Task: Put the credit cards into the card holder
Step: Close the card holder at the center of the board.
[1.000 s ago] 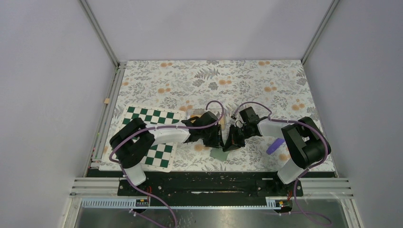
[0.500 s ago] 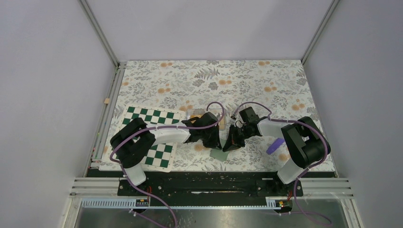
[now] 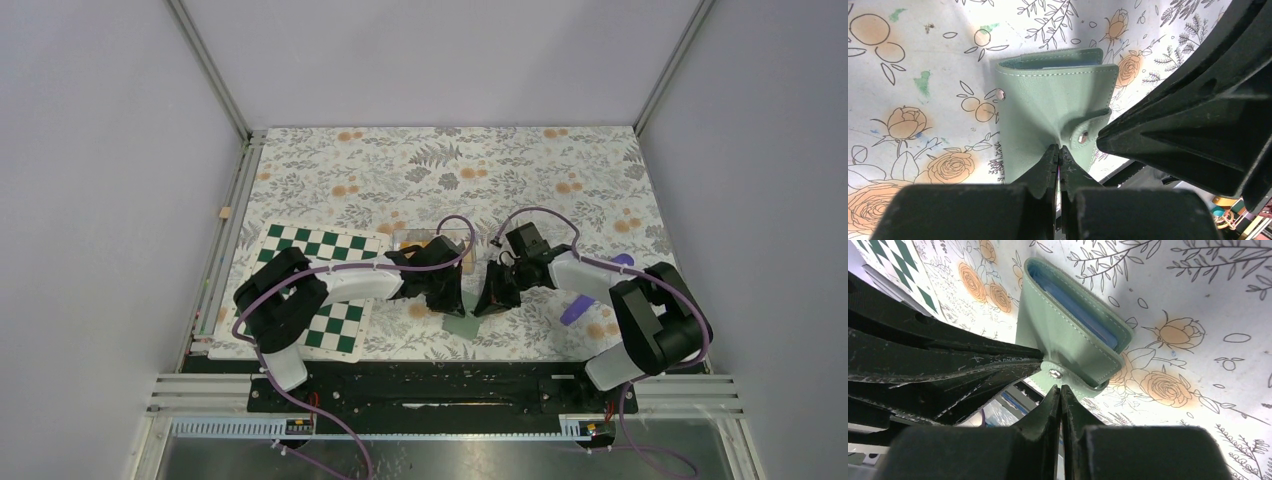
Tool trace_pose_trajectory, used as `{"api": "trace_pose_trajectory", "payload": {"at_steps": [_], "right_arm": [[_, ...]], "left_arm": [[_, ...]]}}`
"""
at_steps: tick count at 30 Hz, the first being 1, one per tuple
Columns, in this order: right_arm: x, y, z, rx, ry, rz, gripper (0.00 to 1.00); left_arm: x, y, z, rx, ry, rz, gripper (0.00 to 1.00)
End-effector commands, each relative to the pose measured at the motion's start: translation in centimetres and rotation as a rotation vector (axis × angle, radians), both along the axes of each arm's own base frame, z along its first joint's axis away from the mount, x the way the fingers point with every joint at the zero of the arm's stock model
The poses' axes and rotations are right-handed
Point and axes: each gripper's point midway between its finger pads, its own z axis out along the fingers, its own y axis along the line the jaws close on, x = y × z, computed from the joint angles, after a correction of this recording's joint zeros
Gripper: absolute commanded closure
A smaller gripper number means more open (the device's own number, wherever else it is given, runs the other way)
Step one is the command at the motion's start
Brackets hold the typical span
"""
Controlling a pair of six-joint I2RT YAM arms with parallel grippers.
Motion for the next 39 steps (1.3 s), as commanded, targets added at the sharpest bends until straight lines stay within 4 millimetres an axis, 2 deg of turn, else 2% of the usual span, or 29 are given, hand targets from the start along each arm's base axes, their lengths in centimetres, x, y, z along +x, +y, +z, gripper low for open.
{"api": "trace_pose_trajectory", "payload": {"at_steps": [1, 14, 17, 21, 25, 32, 39], "right_arm": [[0.7, -0.1, 0.5, -0.034, -0.047, 0.007, 0.91], [0.4, -0.5, -2.0, -0.084, 0.004, 0.033, 0.92], [0.0, -0.3, -2.1, -0.081, 0.011, 0.043, 0.92], [-0.1, -0.1, -2.2, -0.074, 0.014, 0.049, 0.92], [-0.2, 0.0, -2.2, -0.073, 0.018, 0.052, 0.92], [-0.3, 0.2, -2.2, -0.064, 0.022, 0.056, 0.92], [-0.3, 0.4, -2.4, -0.056, 0.032, 0.06, 0.92]], "left_arm": [[0.6, -0.4, 0.2, 0.014, -0.028, -0.003, 1.0], [0.7, -0.3, 0.2, 0.019, -0.033, 0.01, 0.99], [0.9, -0.3, 0.3, 0.014, -0.037, 0.022, 0.89], [1.2, -0.6, 0.9, -0.031, -0.042, 0.049, 0.69], [1.5, -0.8, 1.8, -0.125, -0.038, 0.092, 0.63], [1.5, -1.3, 1.3, -0.172, -0.003, 0.084, 0.7], [1.4, -1.8, 0.9, -0.188, 0.008, 0.074, 0.88]]}}
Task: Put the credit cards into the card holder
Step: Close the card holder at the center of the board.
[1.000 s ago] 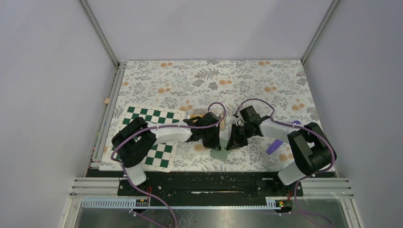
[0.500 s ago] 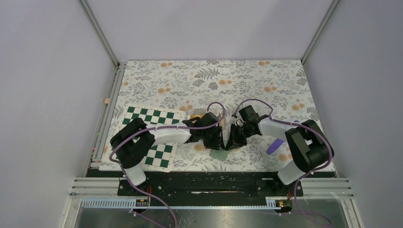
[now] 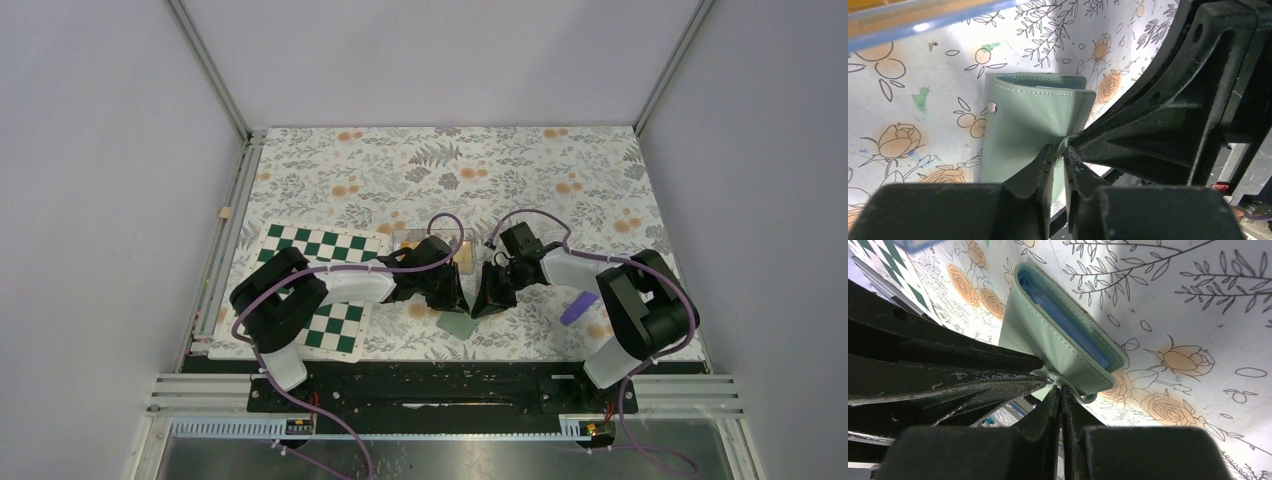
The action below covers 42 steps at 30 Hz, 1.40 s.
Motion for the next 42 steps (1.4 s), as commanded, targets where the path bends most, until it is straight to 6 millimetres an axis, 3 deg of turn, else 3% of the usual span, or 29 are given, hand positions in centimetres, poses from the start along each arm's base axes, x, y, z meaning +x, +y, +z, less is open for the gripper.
{"api": "trace_pose_trajectory", "payload": {"at_steps": [1, 3, 15, 24, 42], "right_arm": [[-0.4, -0.1, -1.3, -0.045, 0.001, 0.026, 0.93], [-0.4, -0.2, -1.3, -0.047, 0.002, 0.024, 0.92], [0.3, 0.2, 0.1, -0.024, -0.039, 0.008, 0.91], [1.2, 0.4, 1.2, -0.028, -0.074, -0.006, 0.91], [1.4, 1.4, 1.4, 0.003, -0.054, 0.002, 0.91]], "left_arm": [[0.5, -1.1, 0.6, -0.057, -0.017, -0.012, 0.93], [0.5, -1.0, 0.5, -0.05, -0.019, -0.015, 1.0], [0.6, 0.3, 1.0, 0.123, -0.085, -0.057, 1.0], [0.4, 1.3, 0.2, 0.2, -0.097, -0.062, 1.0], [0.6, 3.1, -0.9, 0.316, -0.124, -0.053, 1.0]]}}
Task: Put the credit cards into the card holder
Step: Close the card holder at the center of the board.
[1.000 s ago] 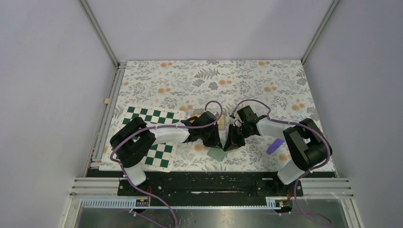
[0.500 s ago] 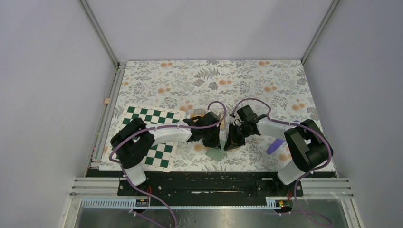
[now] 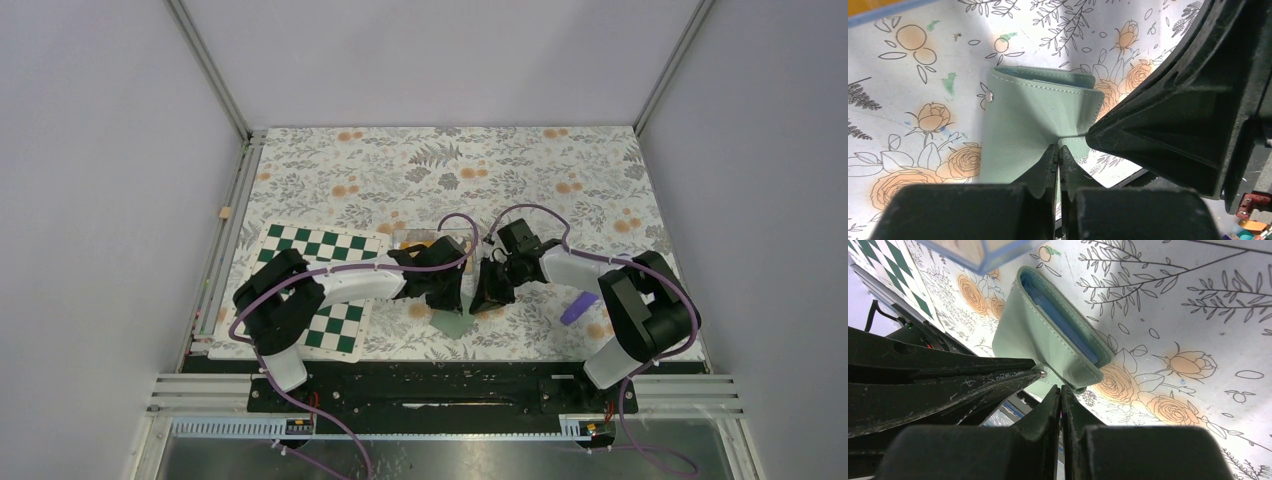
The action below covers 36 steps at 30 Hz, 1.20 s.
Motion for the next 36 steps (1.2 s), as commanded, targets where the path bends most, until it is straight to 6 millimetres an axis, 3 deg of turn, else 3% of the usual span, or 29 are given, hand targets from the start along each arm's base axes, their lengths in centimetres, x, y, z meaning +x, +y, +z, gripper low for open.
{"api": "trace_pose_trajectory", "payload": {"at_steps": [1, 10, 12, 14, 16, 19, 24, 29, 36], "right_arm": [[0.6, 1.2, 0.8, 0.024, -0.019, 0.012, 0.91], [-0.3, 2.4, -0.8, -0.002, 0.014, 0.042, 0.91], [-0.4, 2.3, -1.4, -0.022, 0.021, 0.04, 0.92], [-0.4, 2.2, -1.8, -0.038, 0.025, 0.035, 0.92], [-0.4, 2.0, -2.2, -0.052, 0.03, 0.032, 0.92], [-0.4, 2.0, -2.4, -0.058, 0.035, 0.031, 0.92], [-0.4, 2.0, -2.2, -0.058, 0.032, 0.03, 0.92], [-0.1, 2.2, -1.8, -0.052, 0.026, 0.029, 0.92], [0.2, 2.4, -1.1, -0.042, 0.015, 0.027, 0.92]], "left_arm": [[0.6, 1.6, -0.8, 0.1, -0.035, 0.009, 1.0], [0.7, 1.5, -0.5, 0.095, -0.043, 0.007, 0.97], [0.8, 1.4, -0.1, 0.085, -0.051, 0.005, 0.83], [0.9, 1.4, 0.6, 0.073, -0.064, 0.01, 0.6], [1.1, 1.4, 1.4, 0.06, -0.08, 0.02, 0.46], [1.5, 2.0, 2.0, 0.046, -0.085, 0.044, 0.33], [1.4, 2.8, 1.1, 0.039, -0.042, 0.053, 0.24], [0.5, 2.5, 0.2, 0.002, 0.01, 0.032, 0.26], [-0.1, 2.0, -0.3, -0.038, 0.041, 0.028, 0.58]]}}
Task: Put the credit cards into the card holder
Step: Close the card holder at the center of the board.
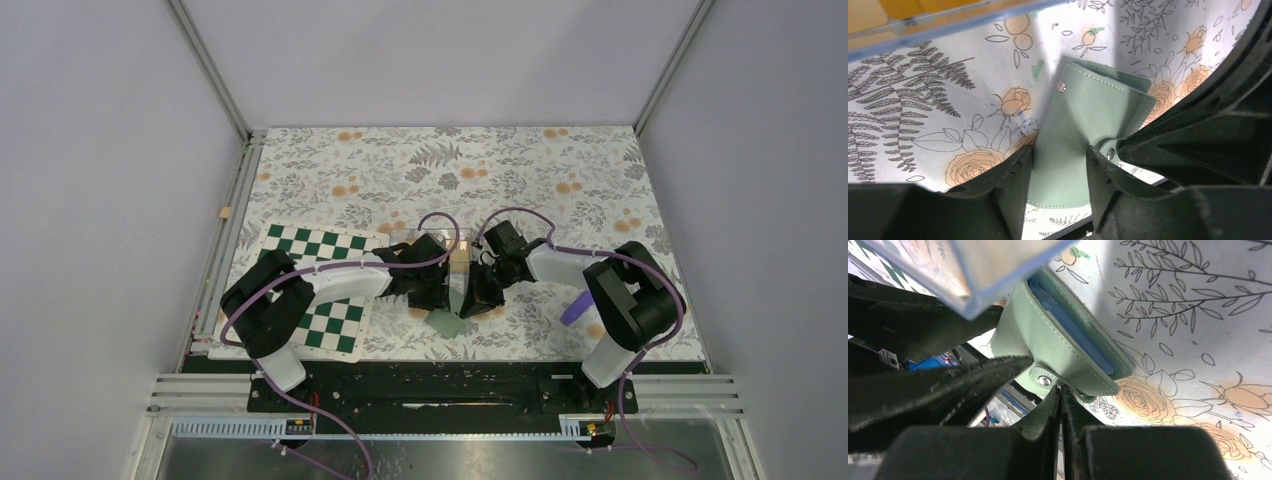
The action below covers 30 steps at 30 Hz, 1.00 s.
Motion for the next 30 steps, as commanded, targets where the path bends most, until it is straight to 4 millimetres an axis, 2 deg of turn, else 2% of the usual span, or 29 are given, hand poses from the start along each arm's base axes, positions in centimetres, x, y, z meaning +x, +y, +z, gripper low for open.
{"api": "trace_pose_trajectory", "payload": {"at_steps": [1, 3, 10, 21, 26, 28, 30], "right_arm": [[0.9, 0.2, -0.4, -0.041, -0.05, 0.003, 0.92], [1.0, 0.3, -0.3, -0.04, -0.051, 0.0, 0.92], [1.1, 0.7, 0.2, -0.021, -0.062, 0.005, 0.92], [1.3, 1.5, 0.7, -0.002, -0.071, 0.014, 0.92], [1.2, 1.5, 0.9, 0.001, -0.079, 0.017, 0.92], [1.2, 1.4, 1.1, 0.001, -0.089, 0.013, 0.92], [1.2, 1.2, 1.4, 0.0, -0.102, 0.008, 0.92]], "left_arm": [[-0.5, -1.7, 0.7, -0.092, 0.017, -0.022, 0.6], [-0.5, -1.7, 0.7, -0.094, 0.017, -0.023, 0.63], [-0.7, -1.8, 0.5, -0.102, 0.026, -0.019, 0.64], [-1.0, -2.4, 0.2, -0.11, 0.043, -0.022, 0.91], [-1.1, -2.2, -0.3, -0.074, 0.06, -0.006, 0.96], [-1.2, -2.4, -0.2, -0.078, 0.06, -0.005, 0.94], [-1.1, -2.8, 0.2, -0.092, 0.058, -0.004, 0.7]]}}
